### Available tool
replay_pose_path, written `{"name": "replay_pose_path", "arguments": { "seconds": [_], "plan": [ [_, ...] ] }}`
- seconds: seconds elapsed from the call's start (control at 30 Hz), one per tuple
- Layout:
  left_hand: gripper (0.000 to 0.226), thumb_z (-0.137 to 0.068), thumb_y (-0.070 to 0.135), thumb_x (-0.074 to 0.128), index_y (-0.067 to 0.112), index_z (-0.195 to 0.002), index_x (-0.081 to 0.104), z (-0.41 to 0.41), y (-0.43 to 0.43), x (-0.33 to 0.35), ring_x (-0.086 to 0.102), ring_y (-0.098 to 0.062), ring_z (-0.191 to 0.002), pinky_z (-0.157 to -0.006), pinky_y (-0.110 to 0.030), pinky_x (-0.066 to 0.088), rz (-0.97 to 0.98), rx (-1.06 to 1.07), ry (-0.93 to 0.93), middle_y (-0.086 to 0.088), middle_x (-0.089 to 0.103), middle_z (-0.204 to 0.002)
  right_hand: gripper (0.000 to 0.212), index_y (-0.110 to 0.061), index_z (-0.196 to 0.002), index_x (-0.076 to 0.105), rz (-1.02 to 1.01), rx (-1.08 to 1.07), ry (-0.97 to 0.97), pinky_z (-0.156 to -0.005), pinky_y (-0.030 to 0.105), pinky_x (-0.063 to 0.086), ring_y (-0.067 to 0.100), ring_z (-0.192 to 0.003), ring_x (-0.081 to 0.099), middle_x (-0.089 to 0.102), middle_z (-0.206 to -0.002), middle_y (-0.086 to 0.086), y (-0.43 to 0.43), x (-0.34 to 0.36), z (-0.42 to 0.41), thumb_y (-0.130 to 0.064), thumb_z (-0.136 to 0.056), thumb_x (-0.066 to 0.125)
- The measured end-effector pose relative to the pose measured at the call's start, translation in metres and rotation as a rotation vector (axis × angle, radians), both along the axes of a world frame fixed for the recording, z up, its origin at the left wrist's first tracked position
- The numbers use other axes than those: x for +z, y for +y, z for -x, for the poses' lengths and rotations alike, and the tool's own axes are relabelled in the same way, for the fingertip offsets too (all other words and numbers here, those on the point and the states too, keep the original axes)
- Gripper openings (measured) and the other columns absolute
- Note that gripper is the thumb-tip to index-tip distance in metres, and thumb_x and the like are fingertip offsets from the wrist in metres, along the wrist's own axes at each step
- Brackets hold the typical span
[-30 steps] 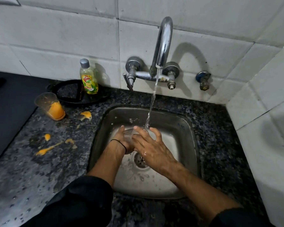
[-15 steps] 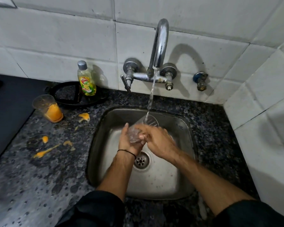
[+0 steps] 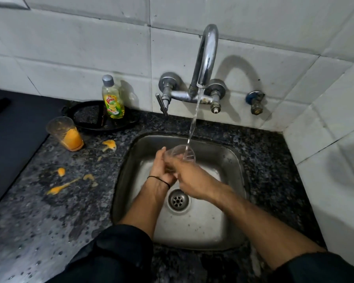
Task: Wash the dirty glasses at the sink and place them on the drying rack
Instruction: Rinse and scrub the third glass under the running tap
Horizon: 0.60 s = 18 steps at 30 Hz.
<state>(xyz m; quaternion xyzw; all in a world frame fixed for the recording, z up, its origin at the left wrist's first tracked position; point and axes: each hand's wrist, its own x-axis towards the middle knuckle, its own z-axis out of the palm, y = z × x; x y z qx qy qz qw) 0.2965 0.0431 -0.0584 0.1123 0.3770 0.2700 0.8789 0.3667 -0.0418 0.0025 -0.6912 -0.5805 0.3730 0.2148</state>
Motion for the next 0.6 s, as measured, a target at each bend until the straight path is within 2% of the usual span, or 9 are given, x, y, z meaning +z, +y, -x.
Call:
{"name": "replay_pose_path", "arguments": {
  "seconds": [0.1, 0.13, 0.17, 0.23, 0.33, 0.4, 0.43, 0.53, 0.6],
  "plan": [
    [0.053, -0.099, 0.042, 0.039, -0.001, -0.09, 0.069, 0.004, 0.013, 0.003, 0.068, -0.034, -0.076, -0.079, -0.041, 0.049, 0.033, -0.215, 0.111, -0.022, 0.071, -0.085, 0.061, -0.038, -0.15, 0.032, -0.068, 0.337, -0.666, -0.121, 0.054, 0.014, 0.018, -0.14, 0.042, 0.046, -0.153, -0.006, -0.007, 0.001, -0.018, -0.014, -0.097, 0.05],
    [0.052, -0.099, 0.042, 0.04, -0.001, -0.094, 0.069, 0.005, 0.013, 0.002, 0.066, -0.034, -0.082, -0.082, -0.041, 0.048, 0.04, -0.235, 0.117, -0.023, 0.07, -0.091, 0.067, -0.036, -0.152, 0.031, -0.112, 0.403, -0.754, -0.122, 0.054, 0.001, 0.017, -0.145, 0.035, 0.041, -0.156, -0.007, -0.01, 0.006, -0.02, -0.007, -0.095, 0.049],
    [0.051, -0.099, 0.041, 0.042, -0.002, -0.095, 0.07, 0.007, 0.012, -0.002, 0.064, -0.033, -0.085, -0.084, -0.041, 0.048, 0.05, -0.219, 0.104, -0.023, 0.069, -0.094, 0.069, -0.034, -0.151, 0.034, -0.144, 0.423, -0.781, -0.122, 0.052, -0.005, 0.016, -0.146, 0.034, 0.043, -0.156, -0.006, -0.01, 0.01, -0.019, -0.003, -0.092, 0.049],
    [0.05, -0.097, 0.041, 0.047, 0.0, -0.092, 0.076, 0.011, 0.005, -0.012, 0.066, -0.029, -0.084, -0.082, -0.036, 0.046, 0.032, -0.126, 0.017, -0.019, 0.072, -0.093, 0.065, -0.033, -0.142, 0.051, -0.239, 0.348, -0.753, -0.124, 0.045, 0.007, 0.02, -0.14, 0.043, 0.055, -0.146, -0.003, -0.01, 0.011, -0.012, 0.001, -0.086, 0.054],
    [0.039, -0.091, 0.037, 0.056, 0.005, -0.087, 0.079, 0.018, -0.003, -0.022, 0.064, -0.019, -0.078, -0.072, -0.025, 0.047, -0.029, -0.005, -0.09, -0.01, 0.074, -0.087, 0.03, -0.027, -0.113, 0.073, -0.256, -0.031, -0.318, -0.102, 0.036, 0.047, 0.018, -0.11, 0.065, 0.074, -0.113, -0.002, -0.005, 0.006, 0.004, -0.011, -0.091, 0.061],
    [0.039, -0.095, 0.03, 0.05, 0.004, -0.084, 0.077, 0.021, 0.0, -0.022, 0.067, -0.019, -0.072, -0.067, -0.027, 0.054, -0.03, -0.012, -0.125, -0.009, 0.073, -0.08, 0.019, -0.029, -0.106, 0.074, -0.168, -0.241, -0.037, -0.09, 0.03, 0.054, 0.01, -0.098, 0.069, 0.075, -0.104, -0.009, -0.002, 0.01, 0.006, -0.02, -0.092, 0.064],
    [0.039, -0.095, 0.026, 0.046, 0.002, -0.082, 0.075, 0.021, 0.002, -0.019, 0.068, -0.02, -0.068, -0.063, -0.027, 0.055, -0.015, -0.045, -0.122, -0.01, 0.071, -0.077, 0.018, -0.029, -0.106, 0.072, -0.149, -0.201, -0.011, -0.089, 0.03, 0.055, 0.009, -0.098, 0.068, 0.075, -0.104, -0.01, -0.003, 0.013, 0.006, -0.02, -0.092, 0.064],
    [0.027, -0.083, 0.024, 0.053, 0.003, -0.087, 0.069, 0.02, 0.006, -0.011, 0.064, -0.023, -0.066, -0.056, -0.026, 0.049, -0.013, -0.212, 0.024, -0.01, 0.066, -0.079, 0.022, -0.031, -0.111, 0.064, -0.094, 0.243, -0.308, -0.099, 0.039, 0.049, 0.016, -0.11, 0.062, 0.069, -0.115, -0.004, -0.007, 0.02, -0.008, -0.019, -0.096, 0.054],
    [0.028, -0.088, 0.026, 0.054, 0.003, -0.091, 0.069, 0.02, 0.009, -0.006, 0.065, -0.027, -0.065, -0.053, -0.03, 0.054, -0.012, -0.311, 0.111, -0.013, 0.067, -0.08, 0.031, -0.032, -0.128, 0.057, -0.044, 0.432, -0.591, -0.117, 0.044, 0.026, 0.019, -0.13, 0.05, 0.06, -0.136, -0.004, -0.006, 0.026, -0.022, -0.03, -0.1, 0.045]
  ]
}}
